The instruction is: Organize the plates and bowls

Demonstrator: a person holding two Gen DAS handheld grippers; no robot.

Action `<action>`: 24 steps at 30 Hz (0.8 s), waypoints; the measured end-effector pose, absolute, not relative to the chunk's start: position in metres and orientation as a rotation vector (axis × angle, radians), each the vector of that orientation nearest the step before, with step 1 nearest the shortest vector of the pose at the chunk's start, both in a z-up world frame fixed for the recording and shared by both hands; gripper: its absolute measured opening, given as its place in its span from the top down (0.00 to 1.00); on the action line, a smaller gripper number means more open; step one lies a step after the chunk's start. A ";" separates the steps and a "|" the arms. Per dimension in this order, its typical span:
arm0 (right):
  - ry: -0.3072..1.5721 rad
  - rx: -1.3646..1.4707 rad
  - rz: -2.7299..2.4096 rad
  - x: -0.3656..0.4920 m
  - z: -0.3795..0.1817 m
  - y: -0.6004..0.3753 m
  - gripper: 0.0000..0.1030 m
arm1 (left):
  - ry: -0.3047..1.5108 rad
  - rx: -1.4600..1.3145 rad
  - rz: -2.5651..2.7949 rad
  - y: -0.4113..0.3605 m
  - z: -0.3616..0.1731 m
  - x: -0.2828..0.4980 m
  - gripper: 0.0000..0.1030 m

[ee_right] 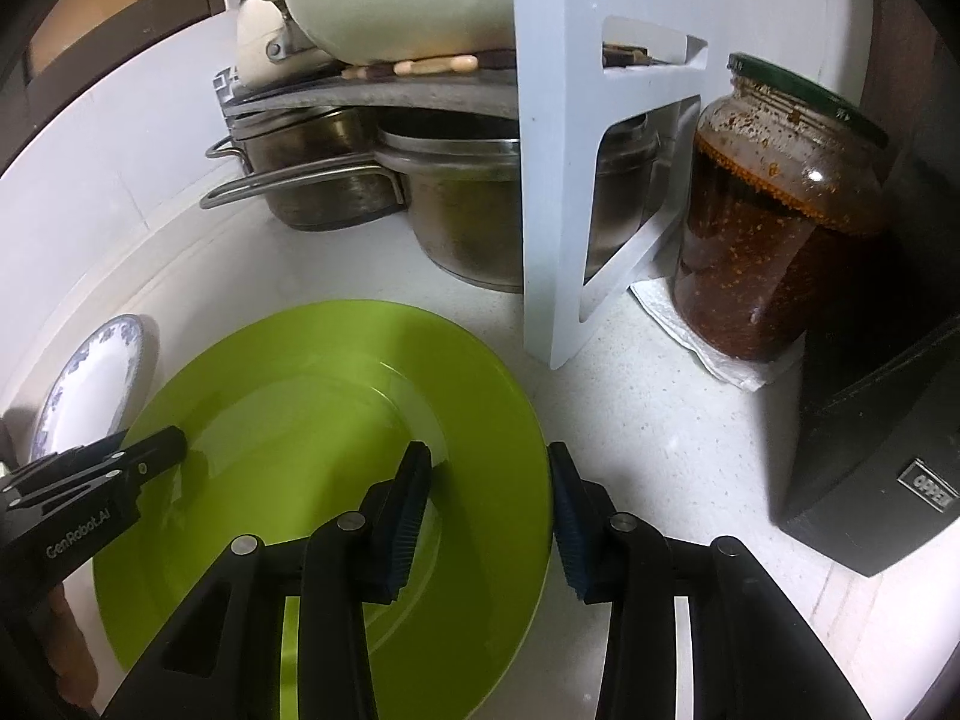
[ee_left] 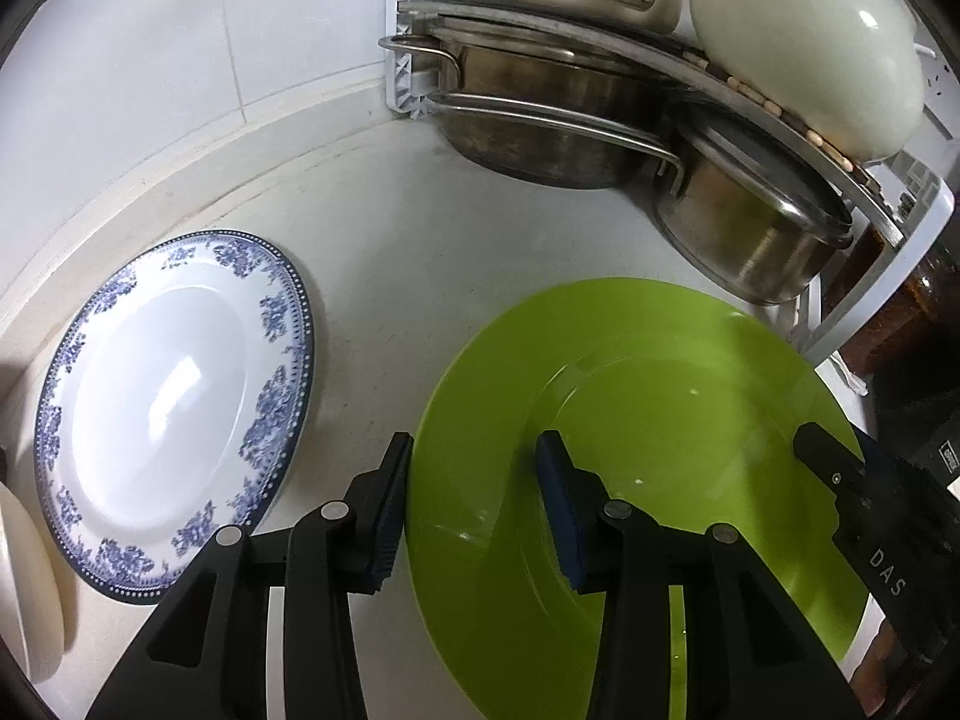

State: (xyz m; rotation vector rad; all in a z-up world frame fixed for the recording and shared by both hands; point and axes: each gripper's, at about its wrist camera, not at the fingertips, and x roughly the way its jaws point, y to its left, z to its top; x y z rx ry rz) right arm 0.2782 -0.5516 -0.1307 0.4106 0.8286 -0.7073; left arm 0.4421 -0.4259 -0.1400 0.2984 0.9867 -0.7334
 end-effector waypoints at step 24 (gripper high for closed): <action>0.943 0.427 -0.670 0.266 -0.122 -0.538 0.61 | 1.021 0.389 -0.763 -0.417 -0.135 0.422 0.60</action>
